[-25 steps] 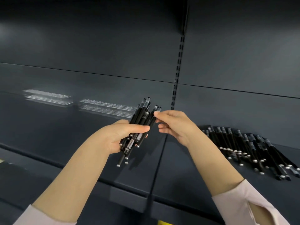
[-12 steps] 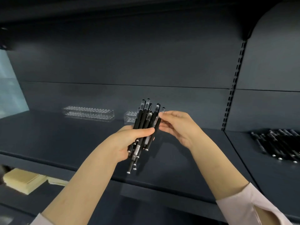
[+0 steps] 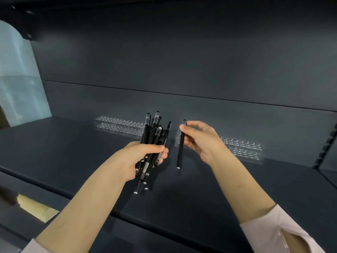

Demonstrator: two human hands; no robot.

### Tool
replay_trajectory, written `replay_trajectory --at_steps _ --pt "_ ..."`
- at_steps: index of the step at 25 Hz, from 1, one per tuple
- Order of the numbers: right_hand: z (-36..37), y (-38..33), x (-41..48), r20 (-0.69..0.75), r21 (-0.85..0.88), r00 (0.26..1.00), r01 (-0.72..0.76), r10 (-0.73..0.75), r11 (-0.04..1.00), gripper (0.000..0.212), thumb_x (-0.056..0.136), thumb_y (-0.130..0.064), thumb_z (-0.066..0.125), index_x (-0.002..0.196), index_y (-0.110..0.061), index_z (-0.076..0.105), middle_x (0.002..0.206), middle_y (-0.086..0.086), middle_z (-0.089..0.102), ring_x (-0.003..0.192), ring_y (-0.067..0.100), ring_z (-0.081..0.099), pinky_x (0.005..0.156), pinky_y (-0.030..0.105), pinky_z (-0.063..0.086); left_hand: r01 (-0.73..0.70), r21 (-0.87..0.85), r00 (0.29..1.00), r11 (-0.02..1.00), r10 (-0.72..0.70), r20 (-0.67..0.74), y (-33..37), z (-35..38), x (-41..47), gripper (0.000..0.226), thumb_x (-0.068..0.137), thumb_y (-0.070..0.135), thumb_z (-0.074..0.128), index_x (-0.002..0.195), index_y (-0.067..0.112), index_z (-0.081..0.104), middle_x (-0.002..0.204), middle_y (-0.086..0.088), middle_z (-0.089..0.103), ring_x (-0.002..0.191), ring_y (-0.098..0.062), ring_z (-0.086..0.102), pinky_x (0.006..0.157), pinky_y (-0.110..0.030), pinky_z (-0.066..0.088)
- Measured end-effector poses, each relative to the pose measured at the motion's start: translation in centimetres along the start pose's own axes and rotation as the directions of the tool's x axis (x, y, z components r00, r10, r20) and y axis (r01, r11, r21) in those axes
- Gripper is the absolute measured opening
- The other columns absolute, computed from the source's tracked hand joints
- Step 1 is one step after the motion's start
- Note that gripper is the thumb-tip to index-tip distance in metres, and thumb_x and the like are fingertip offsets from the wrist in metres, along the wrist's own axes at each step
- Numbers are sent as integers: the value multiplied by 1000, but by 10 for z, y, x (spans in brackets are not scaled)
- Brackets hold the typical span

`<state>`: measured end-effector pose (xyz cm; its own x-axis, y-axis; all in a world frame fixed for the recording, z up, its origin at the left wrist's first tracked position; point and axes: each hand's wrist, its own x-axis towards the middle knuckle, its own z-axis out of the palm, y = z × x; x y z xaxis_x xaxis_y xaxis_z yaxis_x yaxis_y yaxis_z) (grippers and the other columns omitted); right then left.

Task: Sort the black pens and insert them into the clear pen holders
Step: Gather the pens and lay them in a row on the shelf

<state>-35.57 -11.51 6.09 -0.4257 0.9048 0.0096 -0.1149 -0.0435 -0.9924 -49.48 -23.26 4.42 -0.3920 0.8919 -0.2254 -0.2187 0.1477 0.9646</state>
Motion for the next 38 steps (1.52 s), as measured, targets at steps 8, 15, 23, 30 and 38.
replay_trajectory --at_steps 8,15,23,30,38 --pt "116 36 41 -113 -29 991 -71 67 997 26 85 -12 72 109 -9 62 78 2 63 57 9 57 61 22 54 13 21 995 1000 -15 101 22 -118 62 16 86 2 68 101 -2 70 94 -11 76 85 -18 74 72 -27 59" --pt "186 64 72 -130 -123 988 -104 87 987 25 86 -9 70 109 -12 62 79 4 63 55 10 58 57 21 56 50 149 993 988 -65 100 32 -198 114 6 84 15 73 85 13 79 101 -4 76 100 -18 69 95 -37 50" --pt "224 88 102 -130 -302 987 -135 99 944 29 82 -5 73 108 -6 61 81 9 62 57 13 60 58 25 59 105 84 988 991 -113 101 29 -234 144 9 84 14 73 91 11 76 95 -1 77 95 -14 70 87 -33 52" --pt "236 104 114 -132 -533 989 -123 61 837 26 80 -7 76 104 -4 65 76 2 58 47 13 62 49 15 52 140 15 989 990 -141 49 32 -240 145 11 84 16 73 95 12 73 86 0 77 81 -11 69 66 -28 50" --pt "226 93 111 -123 -292 992 -39 3 956 10 91 -13 63 95 -4 66 72 7 60 58 13 54 57 19 54 126 31 990 991 -128 60 32 -234 138 20 83 16 74 101 10 71 82 -1 77 64 -7 70 63 -27 50"
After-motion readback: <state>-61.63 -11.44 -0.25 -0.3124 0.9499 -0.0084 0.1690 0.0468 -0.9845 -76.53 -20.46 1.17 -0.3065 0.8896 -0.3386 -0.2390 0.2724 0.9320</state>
